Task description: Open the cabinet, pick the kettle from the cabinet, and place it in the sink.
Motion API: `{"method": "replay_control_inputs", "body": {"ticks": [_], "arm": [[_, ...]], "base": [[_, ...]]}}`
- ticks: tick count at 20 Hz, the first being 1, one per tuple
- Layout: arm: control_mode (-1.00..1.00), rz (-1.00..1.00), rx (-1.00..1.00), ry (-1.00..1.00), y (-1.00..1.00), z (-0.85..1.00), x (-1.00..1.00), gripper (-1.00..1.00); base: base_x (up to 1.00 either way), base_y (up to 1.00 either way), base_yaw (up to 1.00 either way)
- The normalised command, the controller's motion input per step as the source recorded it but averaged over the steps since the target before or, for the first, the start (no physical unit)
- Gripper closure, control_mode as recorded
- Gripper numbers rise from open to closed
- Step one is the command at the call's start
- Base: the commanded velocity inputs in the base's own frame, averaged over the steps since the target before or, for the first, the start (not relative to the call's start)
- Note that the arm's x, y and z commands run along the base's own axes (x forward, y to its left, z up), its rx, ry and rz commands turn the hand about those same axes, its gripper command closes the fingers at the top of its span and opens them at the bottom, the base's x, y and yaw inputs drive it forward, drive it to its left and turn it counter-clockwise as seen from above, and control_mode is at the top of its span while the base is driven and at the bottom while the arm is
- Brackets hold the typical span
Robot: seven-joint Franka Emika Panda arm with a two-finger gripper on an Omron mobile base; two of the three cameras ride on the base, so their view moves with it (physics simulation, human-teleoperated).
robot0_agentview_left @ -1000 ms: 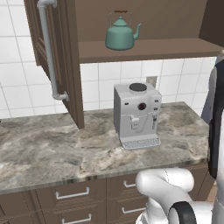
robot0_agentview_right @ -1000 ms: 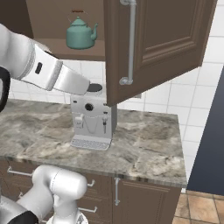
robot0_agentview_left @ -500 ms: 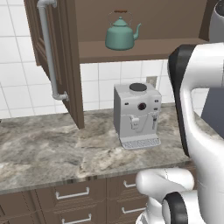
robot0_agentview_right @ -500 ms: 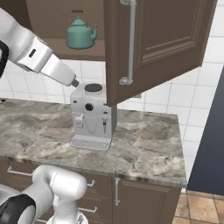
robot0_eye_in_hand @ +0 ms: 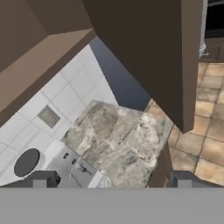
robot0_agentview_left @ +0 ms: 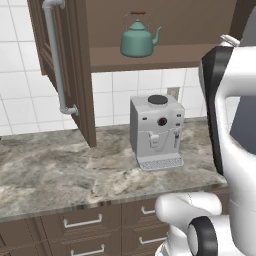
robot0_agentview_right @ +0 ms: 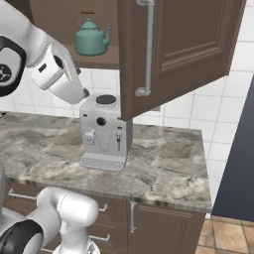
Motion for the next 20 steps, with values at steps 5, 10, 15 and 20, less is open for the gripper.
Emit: {"method": "replay_control_inputs", "body": {"ticks": [5, 10, 15, 20], "arm": [[-1.00, -0.38, 0.04, -0.44, -0.02, -0.07, 0.33, -1.00], [-1.00, -0.43, 0.01, -0.31, -0.08, -0.05, 0.30, -1.00], [-1.00, -0.43, 0.17, -0.12, -0.20, 0.00, 0.23, -1.00], [-1.00, -0.34, 0.19, -0.15, -0.28, 0.04, 0.08, -1.00]], "base": [[0.00, 0.00, 0.00], [0.00, 0.00, 0.00], [0.00, 0.00, 0.00], [0.00, 0.00, 0.00]]}}
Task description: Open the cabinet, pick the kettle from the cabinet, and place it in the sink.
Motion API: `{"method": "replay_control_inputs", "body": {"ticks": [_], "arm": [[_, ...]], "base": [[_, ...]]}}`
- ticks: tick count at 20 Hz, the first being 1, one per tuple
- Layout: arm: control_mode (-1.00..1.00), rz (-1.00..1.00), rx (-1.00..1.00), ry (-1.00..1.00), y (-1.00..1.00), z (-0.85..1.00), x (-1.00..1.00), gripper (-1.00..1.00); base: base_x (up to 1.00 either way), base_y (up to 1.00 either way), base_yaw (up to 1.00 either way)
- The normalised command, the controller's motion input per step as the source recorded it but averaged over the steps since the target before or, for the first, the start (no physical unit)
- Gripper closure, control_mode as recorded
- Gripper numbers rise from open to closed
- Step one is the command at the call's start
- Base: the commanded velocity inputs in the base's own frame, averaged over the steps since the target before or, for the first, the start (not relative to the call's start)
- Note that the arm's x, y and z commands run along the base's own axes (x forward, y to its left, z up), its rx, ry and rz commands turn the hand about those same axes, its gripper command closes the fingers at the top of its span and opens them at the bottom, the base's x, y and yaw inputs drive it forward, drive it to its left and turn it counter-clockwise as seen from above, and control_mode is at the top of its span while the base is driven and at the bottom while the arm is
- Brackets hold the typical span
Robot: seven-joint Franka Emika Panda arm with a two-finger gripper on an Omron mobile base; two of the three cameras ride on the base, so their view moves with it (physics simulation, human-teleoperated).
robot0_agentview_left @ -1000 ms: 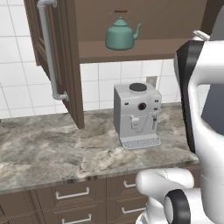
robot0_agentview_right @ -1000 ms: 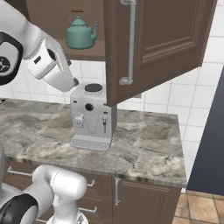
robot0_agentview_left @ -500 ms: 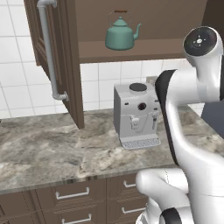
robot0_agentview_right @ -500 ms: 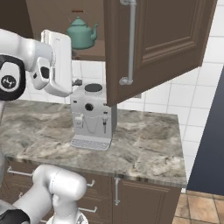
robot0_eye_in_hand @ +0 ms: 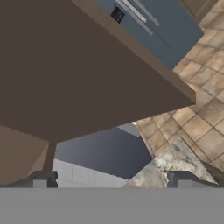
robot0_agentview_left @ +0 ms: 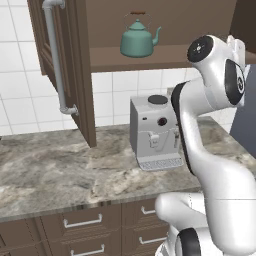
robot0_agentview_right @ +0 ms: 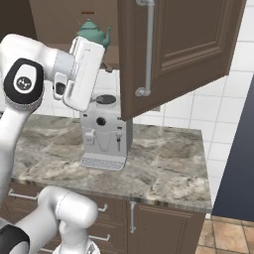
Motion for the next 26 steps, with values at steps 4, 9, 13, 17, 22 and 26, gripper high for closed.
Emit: {"method": "replay_control_inputs", "body": {"ticks": [4, 9, 13, 17, 22, 26], "arm": [[-1.00, -0.31, 0.17, -0.16, -0.31, 0.09, 0.02, -1.00], [-1.00, -0.24, 0.16, -0.22, -0.33, 0.00, 0.00, -1.00], [-1.00, -0.15, 0.09, -0.30, -0.38, -0.04, 0.00, -1.00], [-1.00, -0.12, 0.02, -0.30, -0.44, -0.04, -0.06, -1.00], [-1.00, -0.09, 0.00, -0.26, -0.48, -0.06, -0.16, -1.00], [-1.00, -0.07, 0.00, -0.22, -0.54, -0.05, -0.24, -1.00]], "base": [[0.00, 0.00, 0.00], [0.00, 0.00, 0.00], [0.00, 0.00, 0.00], [0.00, 0.00, 0.00], [0.00, 0.00, 0.00], [0.00, 0.00, 0.00]]}}
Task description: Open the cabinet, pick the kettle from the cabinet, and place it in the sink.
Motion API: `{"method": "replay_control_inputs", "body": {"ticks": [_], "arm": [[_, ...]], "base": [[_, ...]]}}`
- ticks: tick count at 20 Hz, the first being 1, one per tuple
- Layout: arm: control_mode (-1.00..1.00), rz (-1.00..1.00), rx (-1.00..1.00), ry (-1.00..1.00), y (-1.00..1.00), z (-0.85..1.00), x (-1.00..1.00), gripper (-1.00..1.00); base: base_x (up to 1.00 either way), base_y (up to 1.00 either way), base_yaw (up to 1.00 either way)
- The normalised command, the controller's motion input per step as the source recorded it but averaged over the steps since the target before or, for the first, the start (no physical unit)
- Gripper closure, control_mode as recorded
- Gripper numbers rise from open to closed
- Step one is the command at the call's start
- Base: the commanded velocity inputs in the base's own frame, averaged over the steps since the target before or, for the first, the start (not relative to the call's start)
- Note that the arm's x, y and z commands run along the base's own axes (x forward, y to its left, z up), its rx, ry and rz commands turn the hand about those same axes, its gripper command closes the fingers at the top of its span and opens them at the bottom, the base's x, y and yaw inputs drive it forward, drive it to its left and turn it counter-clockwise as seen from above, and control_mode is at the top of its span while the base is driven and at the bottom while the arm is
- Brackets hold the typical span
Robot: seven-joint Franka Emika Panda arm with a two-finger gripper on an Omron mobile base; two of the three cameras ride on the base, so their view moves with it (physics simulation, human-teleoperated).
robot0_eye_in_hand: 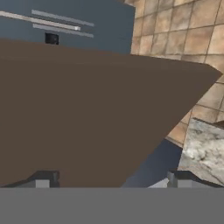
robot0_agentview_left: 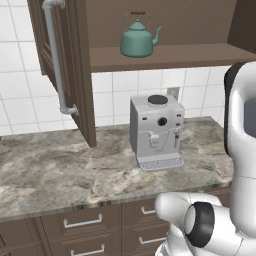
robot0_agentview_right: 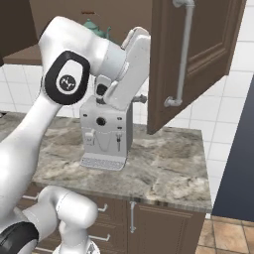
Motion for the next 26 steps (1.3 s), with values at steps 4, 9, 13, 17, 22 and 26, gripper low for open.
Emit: {"method": "replay_control_inputs", "body": {"ticks": [4, 9, 13, 17, 22, 26], "arm": [[-1.00, -0.06, 0.00, -0.07, -0.56, -0.08, -0.11, -1.00], [-1.00, -0.01, 0.00, 0.00, -0.52, -0.11, 0.00, -1.00], [-1.00, 0.02, 0.00, 0.00, 0.03, -0.08, 0.04, -1.00], [-1.00, 0.08, -0.09, 0.01, 0.63, 0.00, 0.05, -1.00], [-1.00, 0.15, -0.14, 0.07, 0.71, 0.00, 0.00, -1.00], [-1.00, 0.24, -0.16, 0.14, 0.66, 0.00, -0.02, -1.00]], "base": [[0.00, 0.00, 0.00], [0.00, 0.00, 0.00], [0.00, 0.00, 0.00], [0.00, 0.00, 0.00], [0.00, 0.00, 0.00], [0.00, 0.00, 0.00]]}}
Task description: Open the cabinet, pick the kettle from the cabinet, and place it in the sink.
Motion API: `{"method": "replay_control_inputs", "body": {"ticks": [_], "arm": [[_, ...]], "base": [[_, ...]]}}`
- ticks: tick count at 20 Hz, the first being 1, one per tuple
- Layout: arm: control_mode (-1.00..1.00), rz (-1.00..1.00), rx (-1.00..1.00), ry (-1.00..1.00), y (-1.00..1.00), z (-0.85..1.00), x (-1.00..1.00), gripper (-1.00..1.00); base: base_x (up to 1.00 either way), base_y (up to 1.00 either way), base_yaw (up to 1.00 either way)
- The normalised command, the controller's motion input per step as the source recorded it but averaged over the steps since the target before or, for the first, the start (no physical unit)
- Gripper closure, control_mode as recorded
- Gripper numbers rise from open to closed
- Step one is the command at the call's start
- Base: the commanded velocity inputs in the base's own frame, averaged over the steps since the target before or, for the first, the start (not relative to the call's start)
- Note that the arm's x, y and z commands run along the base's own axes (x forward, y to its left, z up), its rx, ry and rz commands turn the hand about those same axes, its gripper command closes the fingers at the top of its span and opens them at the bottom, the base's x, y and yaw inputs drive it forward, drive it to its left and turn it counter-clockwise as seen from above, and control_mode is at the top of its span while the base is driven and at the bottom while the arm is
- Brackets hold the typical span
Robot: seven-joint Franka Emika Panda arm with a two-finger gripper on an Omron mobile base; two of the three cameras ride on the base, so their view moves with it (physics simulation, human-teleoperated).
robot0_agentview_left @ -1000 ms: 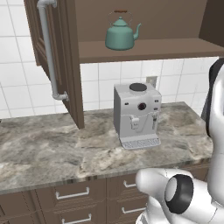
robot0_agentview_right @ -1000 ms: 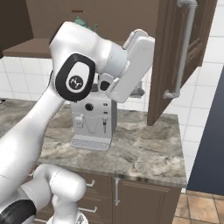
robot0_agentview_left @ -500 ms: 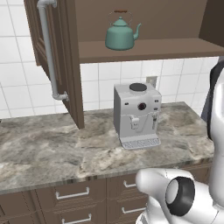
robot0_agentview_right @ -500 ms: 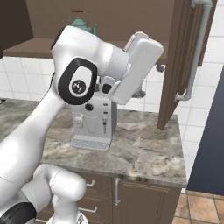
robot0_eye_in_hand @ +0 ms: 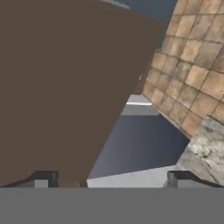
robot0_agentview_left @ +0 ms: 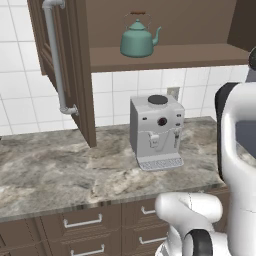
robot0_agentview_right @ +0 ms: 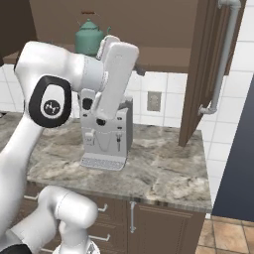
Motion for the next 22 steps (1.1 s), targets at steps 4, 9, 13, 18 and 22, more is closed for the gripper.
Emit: {"method": "replay_control_inputs", "body": {"ticks": [4, 9, 13, 18, 22], "arm": [[-1.00, 0.30, -0.18, 0.18, 0.63, 0.04, -0.06, -1.00], [-1.00, 0.37, -0.21, 0.20, 0.57, 0.08, -0.07, -1.00], [-1.00, 0.42, -0.25, 0.20, 0.50, 0.12, -0.06, -1.00], [-1.00, 0.40, -0.30, 0.21, 0.48, 0.14, -0.03, -1.00], [-1.00, 0.33, -0.34, 0.20, 0.48, 0.14, 0.00, -1.00]], "base": [[0.00, 0.00, 0.00], [0.00, 0.00, 0.00], [0.00, 0.00, 0.00], [0.00, 0.00, 0.00], [0.00, 0.00, 0.00]]}}
